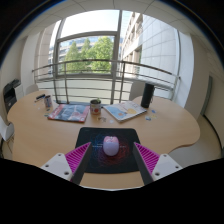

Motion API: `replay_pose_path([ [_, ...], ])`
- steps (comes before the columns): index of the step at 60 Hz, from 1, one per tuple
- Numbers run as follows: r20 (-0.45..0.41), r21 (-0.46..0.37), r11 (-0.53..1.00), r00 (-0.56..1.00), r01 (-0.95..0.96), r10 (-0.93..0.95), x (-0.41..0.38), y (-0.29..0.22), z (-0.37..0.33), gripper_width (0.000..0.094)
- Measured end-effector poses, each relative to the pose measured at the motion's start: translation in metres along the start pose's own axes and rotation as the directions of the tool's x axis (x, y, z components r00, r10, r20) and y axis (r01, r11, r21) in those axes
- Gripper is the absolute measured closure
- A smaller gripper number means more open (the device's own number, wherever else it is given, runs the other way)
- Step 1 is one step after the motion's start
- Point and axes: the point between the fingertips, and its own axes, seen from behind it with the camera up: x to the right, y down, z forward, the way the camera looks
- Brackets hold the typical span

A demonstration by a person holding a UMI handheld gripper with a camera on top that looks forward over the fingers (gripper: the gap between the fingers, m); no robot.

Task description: Arrange mouse

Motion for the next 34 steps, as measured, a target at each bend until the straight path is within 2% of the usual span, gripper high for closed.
replay_pose_path([
  [17, -0.045, 0.019, 1.0, 0.999, -0.018, 0.019, -0.008, 0.022, -0.133, 0.0091],
  [34, -0.05, 0.011, 1.0, 0.999, -0.02, 0.021, -0.01, 0.04, -0.169, 0.0089],
])
